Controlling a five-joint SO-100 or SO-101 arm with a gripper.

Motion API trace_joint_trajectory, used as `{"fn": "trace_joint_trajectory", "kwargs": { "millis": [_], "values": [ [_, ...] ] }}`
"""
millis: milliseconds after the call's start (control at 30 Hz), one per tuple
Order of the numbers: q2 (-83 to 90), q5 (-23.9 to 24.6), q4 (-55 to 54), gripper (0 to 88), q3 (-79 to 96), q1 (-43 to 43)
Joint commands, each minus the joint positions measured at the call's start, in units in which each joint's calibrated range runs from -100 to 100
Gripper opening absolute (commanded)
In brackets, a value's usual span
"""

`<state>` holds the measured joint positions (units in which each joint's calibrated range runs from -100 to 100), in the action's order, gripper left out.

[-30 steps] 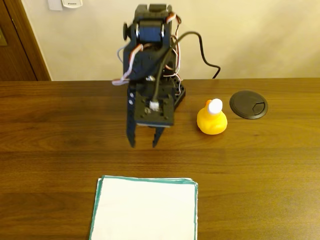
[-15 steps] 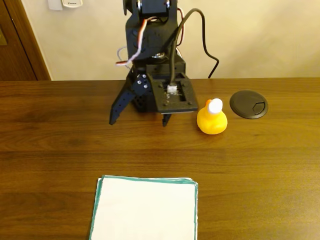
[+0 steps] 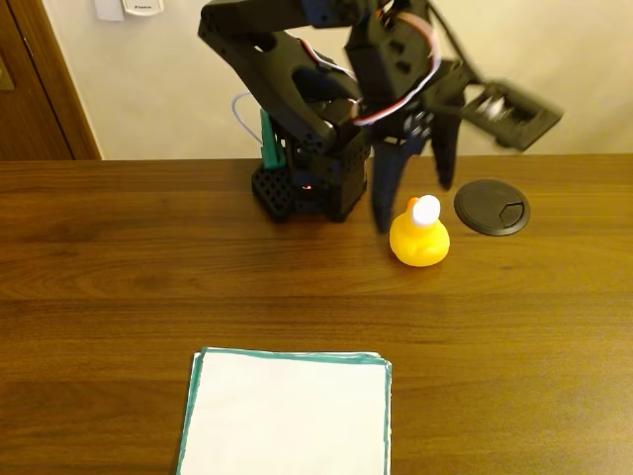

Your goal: Grab the yellow duck toy and put inside the green color rectangle box on the table

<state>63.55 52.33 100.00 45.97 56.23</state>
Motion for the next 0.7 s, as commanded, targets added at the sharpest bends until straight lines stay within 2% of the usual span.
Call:
{"fn": "trace_joint_trajectory", "kwargs": {
  "millis": [0, 200, 333, 500, 667],
  "values": [
    [-2.8, 3.1, 0.0, 43.0, -4.1, 9.2],
    [-6.4, 8.0, -2.4, 46.3, -3.1, 19.1],
    [-4.8, 8.1, -9.3, 48.6, 4.5, 20.7],
    [10.2, 9.9, -19.4, 47.9, 26.4, 22.9],
    [12.5, 9.8, -20.4, 47.9, 32.7, 22.9]
  ]
}}
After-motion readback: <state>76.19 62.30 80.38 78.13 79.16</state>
